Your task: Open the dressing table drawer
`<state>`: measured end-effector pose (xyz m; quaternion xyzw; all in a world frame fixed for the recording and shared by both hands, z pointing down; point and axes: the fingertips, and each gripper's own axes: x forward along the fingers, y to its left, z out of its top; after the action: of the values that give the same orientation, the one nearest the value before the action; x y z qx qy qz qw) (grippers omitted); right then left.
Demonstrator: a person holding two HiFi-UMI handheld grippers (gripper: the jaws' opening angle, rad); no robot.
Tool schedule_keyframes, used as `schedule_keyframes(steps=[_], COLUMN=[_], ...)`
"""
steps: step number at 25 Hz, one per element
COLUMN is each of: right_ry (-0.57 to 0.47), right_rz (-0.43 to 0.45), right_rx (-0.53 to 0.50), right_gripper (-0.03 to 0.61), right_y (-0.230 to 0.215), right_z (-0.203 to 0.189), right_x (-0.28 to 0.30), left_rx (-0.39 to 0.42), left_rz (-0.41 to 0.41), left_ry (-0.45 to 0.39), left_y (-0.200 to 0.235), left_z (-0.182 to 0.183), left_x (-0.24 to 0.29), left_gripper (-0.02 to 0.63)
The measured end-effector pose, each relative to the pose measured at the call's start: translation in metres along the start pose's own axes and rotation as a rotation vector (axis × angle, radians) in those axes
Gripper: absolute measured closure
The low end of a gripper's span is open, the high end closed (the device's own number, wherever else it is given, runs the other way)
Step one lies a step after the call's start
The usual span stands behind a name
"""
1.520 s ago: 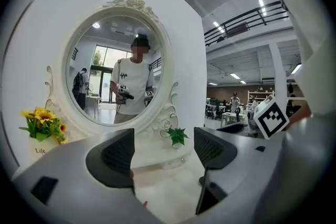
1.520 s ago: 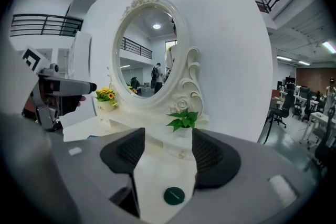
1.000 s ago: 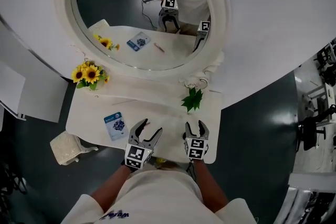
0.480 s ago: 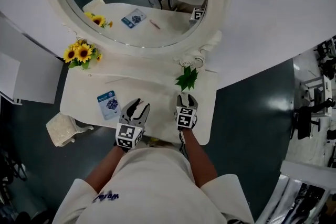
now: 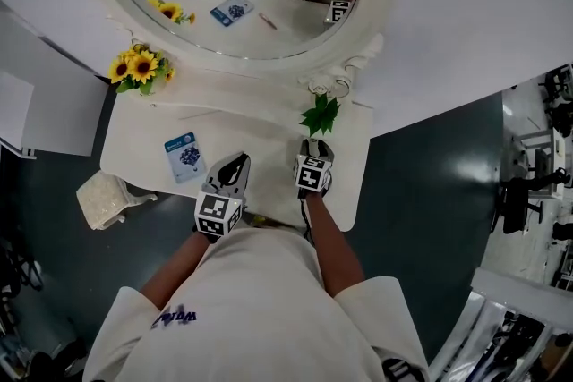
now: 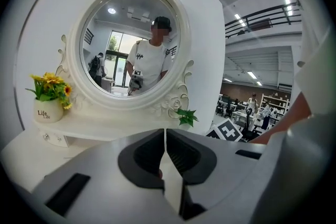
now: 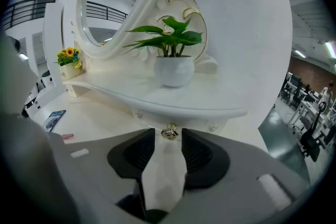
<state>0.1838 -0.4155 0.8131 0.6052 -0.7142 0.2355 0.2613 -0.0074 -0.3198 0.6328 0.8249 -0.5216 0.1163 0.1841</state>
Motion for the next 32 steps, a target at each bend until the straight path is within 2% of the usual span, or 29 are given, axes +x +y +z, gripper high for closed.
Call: schedule_keyframes(steps=[7,11,16,24,32], right_ry=[0.032,0.063,0.096,0.101,0.098], right_rz=[0.001,-0.012,-0.007,0.023,0.011], right_rx=[0.010,0.009,0.004,0.031,0.036], right_gripper=[0.444,0.471,0.476,0.476,0.476], right_y=[0.003,0.001,0.003,0.003,0.003], right_z=[0.004,0.002,-0.002,-0.003,-0.003], right_x=[0.000,0.003,0.005,0.006,0.004], left_rx=[-0.035,-0.046,-0.047,-0.044,-0.040], left_rz=[0.038,0.033,0.014,-0.005,-0.009], left_ry=[0.040,0.055,0.070,0.090,0.093], left_y=[0.008,0.007,0.002,-0.002,-0.004], left_z=[-0.008,-0.010,-0.013,-0.018,-0.017], left_x=[0.000,0.003,0.005,0.006,0.001], left_gripper=[0.606,0.606,0.606,0.606,0.606])
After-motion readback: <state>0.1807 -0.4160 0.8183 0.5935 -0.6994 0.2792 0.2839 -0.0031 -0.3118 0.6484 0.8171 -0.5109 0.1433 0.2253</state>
